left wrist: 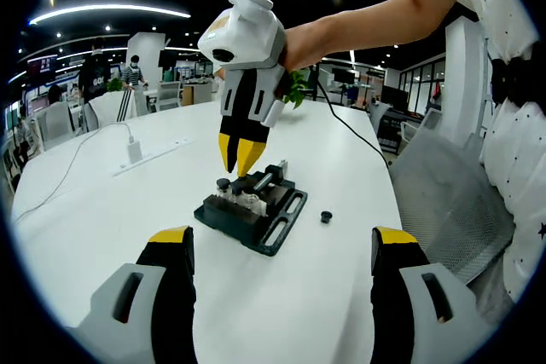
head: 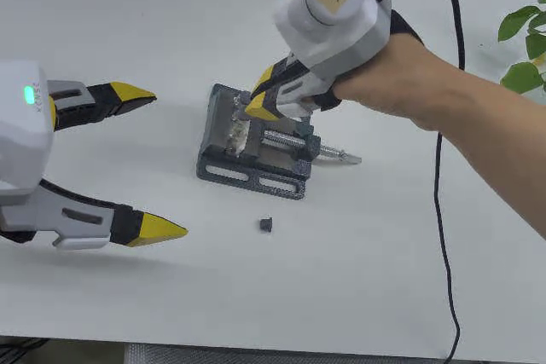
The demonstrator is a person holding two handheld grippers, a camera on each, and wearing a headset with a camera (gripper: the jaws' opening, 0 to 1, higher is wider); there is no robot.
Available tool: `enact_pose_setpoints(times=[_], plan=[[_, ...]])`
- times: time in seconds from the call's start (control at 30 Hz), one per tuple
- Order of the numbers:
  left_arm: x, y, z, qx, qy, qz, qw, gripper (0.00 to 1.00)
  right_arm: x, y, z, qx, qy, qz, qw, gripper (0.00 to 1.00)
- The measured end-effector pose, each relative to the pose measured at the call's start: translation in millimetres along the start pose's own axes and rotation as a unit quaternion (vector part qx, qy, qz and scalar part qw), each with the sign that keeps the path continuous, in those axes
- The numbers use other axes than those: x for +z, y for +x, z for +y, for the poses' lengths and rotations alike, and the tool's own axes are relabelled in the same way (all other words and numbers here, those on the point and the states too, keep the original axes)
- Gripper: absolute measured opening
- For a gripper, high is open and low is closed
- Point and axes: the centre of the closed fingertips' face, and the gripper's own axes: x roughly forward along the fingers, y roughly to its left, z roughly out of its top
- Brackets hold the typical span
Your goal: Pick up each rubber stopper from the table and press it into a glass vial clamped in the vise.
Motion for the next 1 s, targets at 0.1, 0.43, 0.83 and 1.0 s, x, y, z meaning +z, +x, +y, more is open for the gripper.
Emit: enact_pose_setpoints(times=[0.1,0.43,0.83,1.0], plan=[[-0.3,0.5,0.0,-0.001,0.0,0.001,1.0,0.85,-1.5,1.2,2.0,0.003,-0.001,0.002,1.0,0.03],[-0.1,-0.5,0.9,-0.002,0.0,0.001,1.0,0.84,-1.8,8.4,4.3,0.007,-0.003,0.002,1.0,0.0],[-0.8,-1.2,0.9,-0.001,-0.004,0.0,1.0,0.83,-2.5,12.4,2.1,0.005,-0.011,0.007,0.9999,0.0],[-1.4,-1.3,1.0,-0.001,-0.006,0.0,1.0,0.82,-1.8,12.9,1.2,0.004,-0.012,0.007,0.9999,0.0]])
